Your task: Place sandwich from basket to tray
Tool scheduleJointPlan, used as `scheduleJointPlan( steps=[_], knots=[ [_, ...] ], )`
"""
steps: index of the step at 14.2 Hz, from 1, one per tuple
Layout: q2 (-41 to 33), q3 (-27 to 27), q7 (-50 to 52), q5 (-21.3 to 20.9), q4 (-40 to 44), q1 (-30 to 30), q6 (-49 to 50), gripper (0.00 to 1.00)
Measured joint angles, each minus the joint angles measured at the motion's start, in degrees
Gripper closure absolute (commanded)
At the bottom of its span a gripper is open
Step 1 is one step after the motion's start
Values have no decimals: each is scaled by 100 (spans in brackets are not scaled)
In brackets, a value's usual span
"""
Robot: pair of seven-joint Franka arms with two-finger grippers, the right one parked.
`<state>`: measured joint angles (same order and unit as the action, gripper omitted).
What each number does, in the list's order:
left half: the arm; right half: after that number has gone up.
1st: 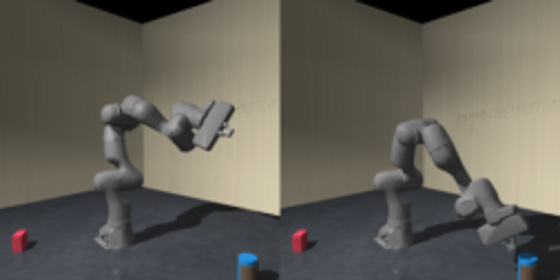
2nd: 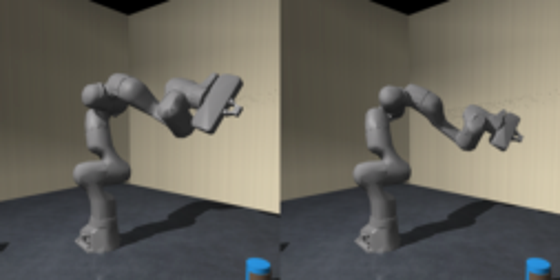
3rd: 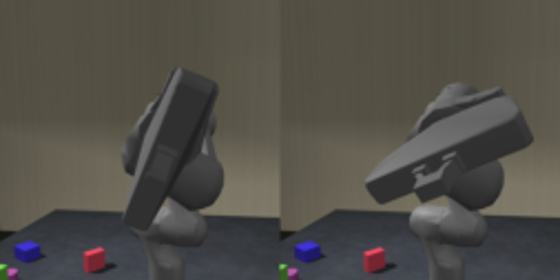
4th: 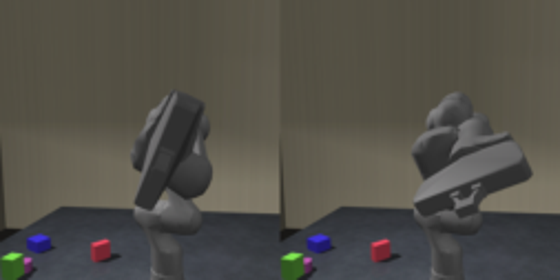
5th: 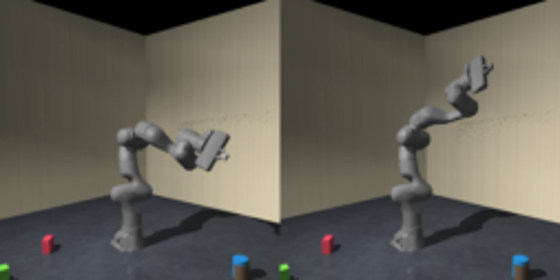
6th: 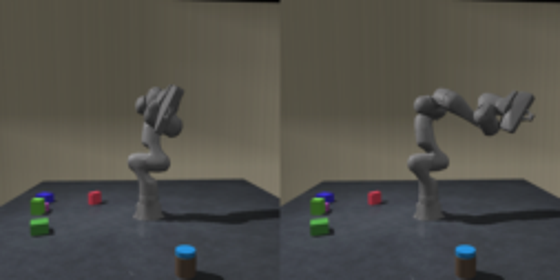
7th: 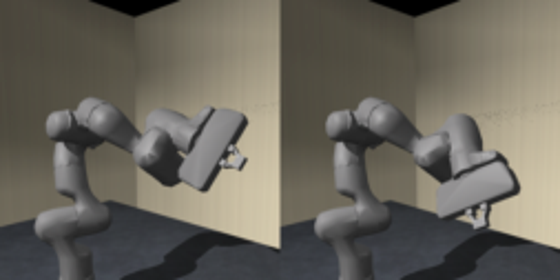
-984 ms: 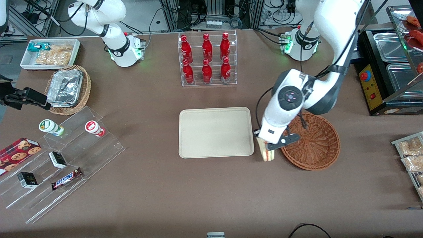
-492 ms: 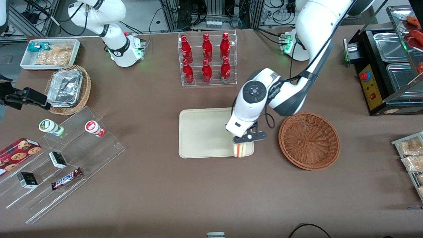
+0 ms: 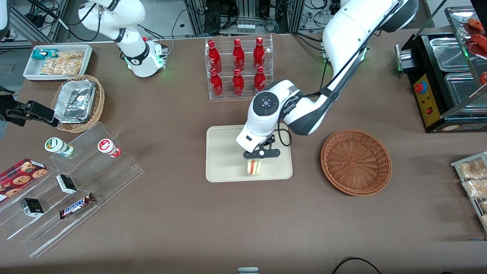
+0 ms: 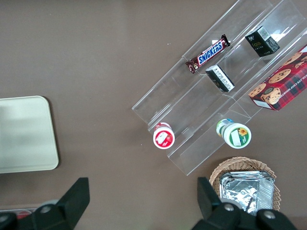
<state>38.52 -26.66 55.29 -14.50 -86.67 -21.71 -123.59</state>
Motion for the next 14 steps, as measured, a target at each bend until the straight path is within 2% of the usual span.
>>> scheduleJointPlan(
  steps=[2,5,6,7,8,14],
  knots=[
    [206,6,134,-129,132,-142,-1,83],
    [497,22,352,-468,269,-233,-1,71],
    [586,24,409,-538,304,-247,-12,59],
    [648,25,436,-571,322,-253,-54,34],
    [684,27,444,-578,337,-256,-102,2],
    [687,226,450,-600,488,-290,-345,0]
  ],
)
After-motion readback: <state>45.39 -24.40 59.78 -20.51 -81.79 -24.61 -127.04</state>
